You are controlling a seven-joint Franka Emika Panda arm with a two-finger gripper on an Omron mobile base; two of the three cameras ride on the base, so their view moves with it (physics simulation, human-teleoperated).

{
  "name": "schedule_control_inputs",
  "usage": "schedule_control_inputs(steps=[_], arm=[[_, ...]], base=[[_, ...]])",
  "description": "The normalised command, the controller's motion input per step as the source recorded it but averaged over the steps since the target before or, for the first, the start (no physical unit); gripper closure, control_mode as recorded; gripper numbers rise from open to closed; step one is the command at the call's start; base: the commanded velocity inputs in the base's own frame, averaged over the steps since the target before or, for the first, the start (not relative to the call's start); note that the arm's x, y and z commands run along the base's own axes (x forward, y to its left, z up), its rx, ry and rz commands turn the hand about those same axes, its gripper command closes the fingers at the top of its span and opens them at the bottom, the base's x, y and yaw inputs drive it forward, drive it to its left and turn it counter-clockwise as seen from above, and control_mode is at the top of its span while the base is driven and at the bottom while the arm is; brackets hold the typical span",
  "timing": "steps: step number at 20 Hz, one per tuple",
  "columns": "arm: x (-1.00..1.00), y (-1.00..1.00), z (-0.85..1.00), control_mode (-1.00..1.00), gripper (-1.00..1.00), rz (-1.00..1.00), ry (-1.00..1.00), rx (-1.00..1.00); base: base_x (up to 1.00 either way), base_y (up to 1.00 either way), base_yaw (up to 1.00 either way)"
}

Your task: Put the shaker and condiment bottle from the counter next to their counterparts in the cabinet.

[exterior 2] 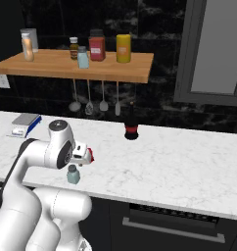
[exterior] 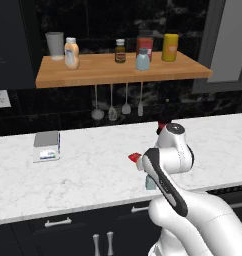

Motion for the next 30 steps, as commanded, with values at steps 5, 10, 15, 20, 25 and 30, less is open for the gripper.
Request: schedule_control_inputs(steps=[5, 10, 15, 20, 25, 30], arm=[[0.00, 0.00, -0.26, -1.00, -1.00, 0.00, 0.00, 0.00], [0.00, 0.00, -0.25, -1.00, -1.00, 0.00, 0.00, 0.00], [-0.03, 0.00, -0.23, -1.00, -1.00, 0.00, 0.00, 0.00], [-0.10, 0.00, -0.22, -1.00, -1.00, 0.00, 0.00, 0.00], [-0.13, 0.00, -0.24, -1.00, -1.00, 0.00, 0.00, 0.00], [-0.04, 0.00, -0.21, -1.00, -1.00, 0.00, 0.00, 0.00]], base=[[0.00, 0.00, 0.00], [0.00, 0.00, 0.00], [0.00, 0.00, 0.00], [0.00, 0.00, 0.00], [0.00, 0.00, 0.00], [0.00, 0.00, 0.00]])
